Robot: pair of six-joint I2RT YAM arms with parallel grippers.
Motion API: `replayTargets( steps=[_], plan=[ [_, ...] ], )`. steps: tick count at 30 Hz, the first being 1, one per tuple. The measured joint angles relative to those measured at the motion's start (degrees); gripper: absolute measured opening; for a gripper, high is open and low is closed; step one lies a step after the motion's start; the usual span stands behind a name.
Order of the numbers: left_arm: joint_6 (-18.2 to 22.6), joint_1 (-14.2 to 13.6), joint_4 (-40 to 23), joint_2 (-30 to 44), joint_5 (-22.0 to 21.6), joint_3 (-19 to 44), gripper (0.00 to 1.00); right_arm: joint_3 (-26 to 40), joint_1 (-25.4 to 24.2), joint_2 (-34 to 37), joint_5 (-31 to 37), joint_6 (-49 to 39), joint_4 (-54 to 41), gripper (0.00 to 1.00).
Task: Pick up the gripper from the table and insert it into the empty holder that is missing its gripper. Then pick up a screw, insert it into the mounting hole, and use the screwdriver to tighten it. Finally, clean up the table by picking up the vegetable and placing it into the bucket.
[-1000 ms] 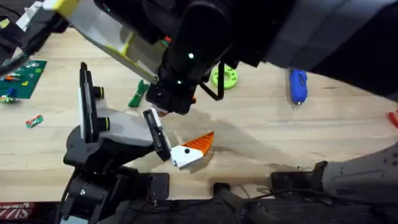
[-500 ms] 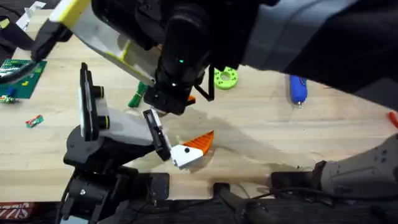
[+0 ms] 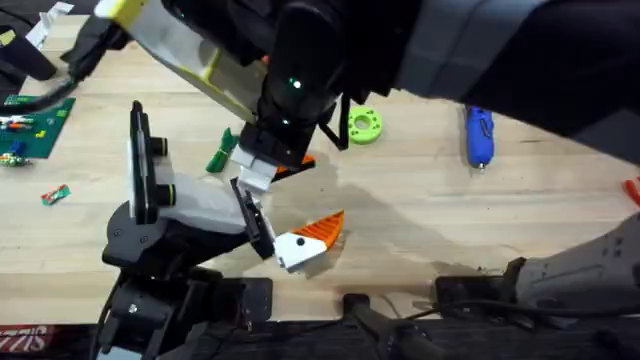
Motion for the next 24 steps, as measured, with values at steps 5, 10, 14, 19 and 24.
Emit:
replayTargets(
  steps=[5,10,14,19,24],
  plan=[
    [-0.07,0.00,0.00,0.00,0.00,0.00,0.986,0.02,-0.01,0.00,0.52,0.00,0.00,0.967],
    [-0.23,0.00,-0.01,0.00,0.00,0.00,0.986,0.02,-0.02,-0.01,0.88,-0.01,0.00,0.994],
    [-0.24,0.00,-0.01,0.00,0.00,0.00,0.986,0.02,-0.02,0.00,0.88,0.00,0.00,0.994],
    [-0.24,0.00,0.00,0.00,0.00,0.00,0.986,0.02,-0.02,-0.01,0.89,0.00,0.00,0.996],
    [-0.24,0.00,0.00,0.00,0.00,0.00,0.986,0.02,-0.02,-0.02,0.88,0.00,0.00,0.994]
  ],
)
